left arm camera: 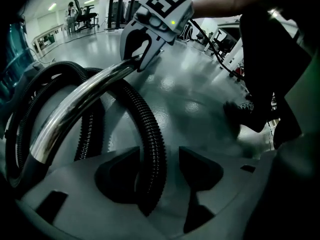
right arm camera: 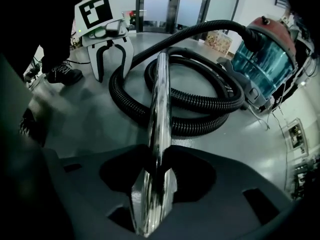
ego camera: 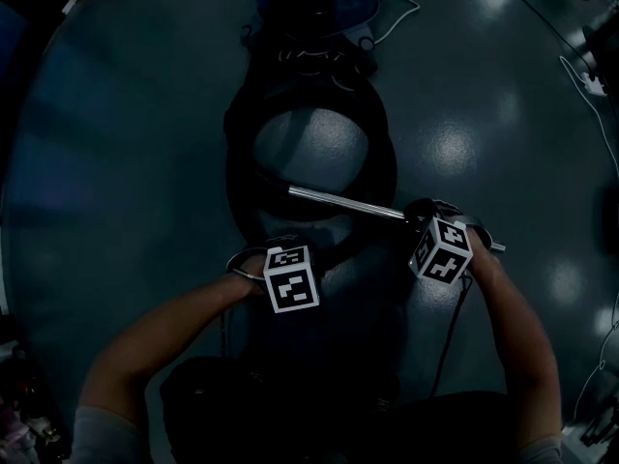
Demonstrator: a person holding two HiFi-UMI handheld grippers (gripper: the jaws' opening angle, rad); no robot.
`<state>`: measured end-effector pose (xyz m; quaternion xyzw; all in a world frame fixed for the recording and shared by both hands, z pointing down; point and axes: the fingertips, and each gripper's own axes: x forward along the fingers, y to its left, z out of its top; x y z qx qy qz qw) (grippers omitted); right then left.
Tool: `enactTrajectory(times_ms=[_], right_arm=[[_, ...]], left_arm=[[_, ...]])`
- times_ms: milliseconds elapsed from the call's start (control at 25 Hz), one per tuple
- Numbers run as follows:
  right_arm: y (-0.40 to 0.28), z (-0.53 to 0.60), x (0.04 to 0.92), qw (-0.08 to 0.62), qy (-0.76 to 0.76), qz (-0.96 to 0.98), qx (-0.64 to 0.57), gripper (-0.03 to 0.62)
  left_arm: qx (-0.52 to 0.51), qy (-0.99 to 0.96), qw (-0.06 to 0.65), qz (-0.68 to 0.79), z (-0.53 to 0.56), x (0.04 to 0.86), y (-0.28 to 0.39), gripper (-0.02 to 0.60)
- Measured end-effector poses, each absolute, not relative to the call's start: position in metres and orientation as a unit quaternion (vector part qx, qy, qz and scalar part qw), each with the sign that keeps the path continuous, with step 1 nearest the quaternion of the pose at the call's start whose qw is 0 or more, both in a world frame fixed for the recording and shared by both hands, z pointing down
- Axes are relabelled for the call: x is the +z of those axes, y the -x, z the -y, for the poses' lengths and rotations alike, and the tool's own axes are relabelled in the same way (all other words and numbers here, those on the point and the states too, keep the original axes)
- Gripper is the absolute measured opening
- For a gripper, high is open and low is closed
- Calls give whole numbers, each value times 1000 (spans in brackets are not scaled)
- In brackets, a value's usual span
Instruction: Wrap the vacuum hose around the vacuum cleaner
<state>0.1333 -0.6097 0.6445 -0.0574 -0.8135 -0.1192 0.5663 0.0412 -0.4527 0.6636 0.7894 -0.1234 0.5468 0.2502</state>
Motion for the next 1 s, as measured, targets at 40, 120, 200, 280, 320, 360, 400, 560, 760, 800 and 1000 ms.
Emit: enactTrajectory(times_ms=[40,120,200,280,320,360,400,560,760,800,1000], right_arm=[[-133,609,644,564,60,815,-120,170],[-134,607,643,561,66,816,-123,170],[-137,605,643,560,71,815,-130,169],[-138,607,640,558,73,814,-148,169],[-139,610,639,556,72,813,-160,169],[-141,612,638,555,72,811,-170,169],[-144,616,638,554,73,810,-177,167],[-155,634,643,556,79,803,-200,167],[-163,663,642,553,108,789,-244,167],[-164,668,643,552,114,787,-251,167],[-162,693,653,557,126,778,-263,167]], left_arm=[[554,-785,249,124,450,667,-40,239],[576,-773,235,124,447,676,-36,239],[604,-760,208,122,446,688,-31,238],[618,-752,194,122,449,694,-28,225],[619,-751,190,128,453,694,-27,211],[618,-752,184,137,459,692,-27,186],[617,-752,178,148,466,691,-26,173],[611,-752,168,183,504,689,-25,173],[596,-751,169,230,545,686,-32,173],[592,-751,171,238,551,687,-33,173],[558,-760,215,255,568,693,-39,173]])
